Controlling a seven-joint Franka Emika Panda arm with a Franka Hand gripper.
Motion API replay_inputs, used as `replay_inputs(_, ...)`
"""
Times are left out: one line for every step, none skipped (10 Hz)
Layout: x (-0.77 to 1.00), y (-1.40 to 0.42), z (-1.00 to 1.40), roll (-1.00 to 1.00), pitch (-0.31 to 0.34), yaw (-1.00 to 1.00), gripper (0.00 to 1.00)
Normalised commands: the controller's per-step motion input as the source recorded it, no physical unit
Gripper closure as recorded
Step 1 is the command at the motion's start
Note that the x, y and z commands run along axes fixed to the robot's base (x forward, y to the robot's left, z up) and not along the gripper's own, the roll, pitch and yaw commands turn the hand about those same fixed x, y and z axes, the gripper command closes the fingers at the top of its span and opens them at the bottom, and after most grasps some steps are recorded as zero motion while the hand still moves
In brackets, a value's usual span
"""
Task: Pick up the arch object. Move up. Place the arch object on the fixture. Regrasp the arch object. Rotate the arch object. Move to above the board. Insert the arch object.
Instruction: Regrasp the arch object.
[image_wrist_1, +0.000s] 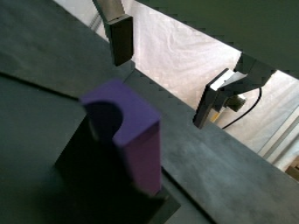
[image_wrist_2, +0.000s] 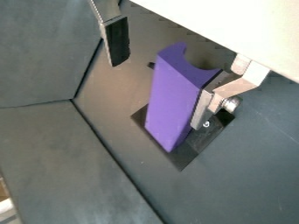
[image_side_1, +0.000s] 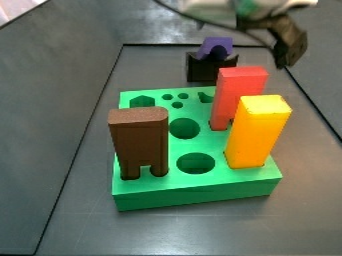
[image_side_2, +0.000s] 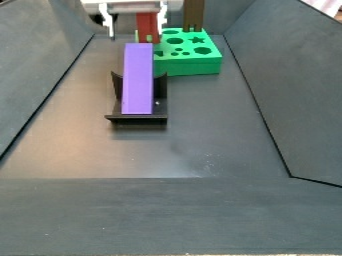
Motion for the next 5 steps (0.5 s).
replay_inputs(0.1,0.0,-0.88,0.06,-0.05,-0.06,0.0)
replay_inputs(0.09,0.0,-0.77,0.06,-0.032,-0.06,0.0)
replay_inputs(0.08,0.0,-0.55,0.05,-0.002,-0.04,0.0)
replay_inputs(0.08,0.0,-0.39,0.05,0.021,-0.03,0.0)
replay_inputs(0.08,-0.01,-0.19,0.05,0.045,-0.01,0.0)
